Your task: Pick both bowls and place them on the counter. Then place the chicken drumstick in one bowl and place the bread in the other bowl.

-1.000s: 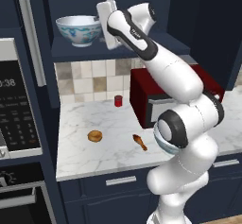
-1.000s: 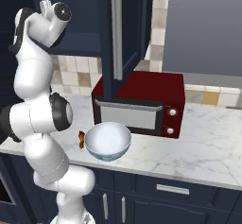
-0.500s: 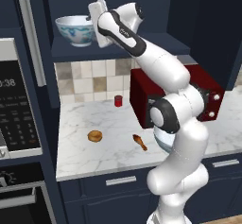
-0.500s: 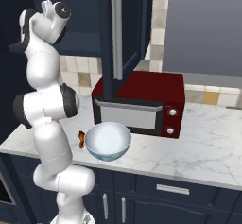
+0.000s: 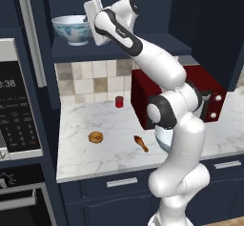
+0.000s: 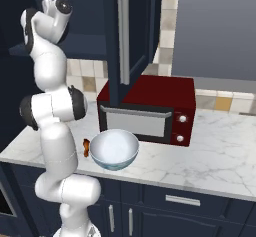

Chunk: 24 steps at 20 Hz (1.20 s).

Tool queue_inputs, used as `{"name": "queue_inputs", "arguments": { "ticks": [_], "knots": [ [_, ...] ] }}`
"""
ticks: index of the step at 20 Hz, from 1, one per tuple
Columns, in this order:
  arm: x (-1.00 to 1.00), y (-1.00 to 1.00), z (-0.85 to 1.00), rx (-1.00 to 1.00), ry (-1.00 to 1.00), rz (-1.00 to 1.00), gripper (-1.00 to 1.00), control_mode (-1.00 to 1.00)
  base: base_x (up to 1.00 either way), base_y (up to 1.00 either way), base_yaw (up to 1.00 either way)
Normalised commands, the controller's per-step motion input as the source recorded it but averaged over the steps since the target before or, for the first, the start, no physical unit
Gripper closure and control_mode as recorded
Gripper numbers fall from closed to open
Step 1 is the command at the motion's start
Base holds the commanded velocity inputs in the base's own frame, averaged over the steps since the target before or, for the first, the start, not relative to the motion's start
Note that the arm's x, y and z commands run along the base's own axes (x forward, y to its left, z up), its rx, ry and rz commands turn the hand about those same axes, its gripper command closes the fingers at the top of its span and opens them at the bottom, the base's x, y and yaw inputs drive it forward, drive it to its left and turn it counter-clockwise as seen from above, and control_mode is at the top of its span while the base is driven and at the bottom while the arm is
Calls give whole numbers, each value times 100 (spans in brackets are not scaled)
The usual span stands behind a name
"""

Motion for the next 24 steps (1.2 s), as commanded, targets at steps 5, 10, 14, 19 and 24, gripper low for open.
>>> {"name": "queue_inputs", "arguments": {
  "ticks": [5,10,14,19,24],
  "knots": [
    [-41,20,-29,0,1,0,100,-100,0,0,0],
    [-70,-7,-17,0,0,0,100,-100,0,0,0],
    [-76,-41,-15,0,0,-2,100,-100,0,0,0],
    [-73,-58,-12,1,-1,-5,100,-100,0,0,0],
    [-87,-22,-3,2,-1,-13,100,-100,0,0,0]
  ]
}}
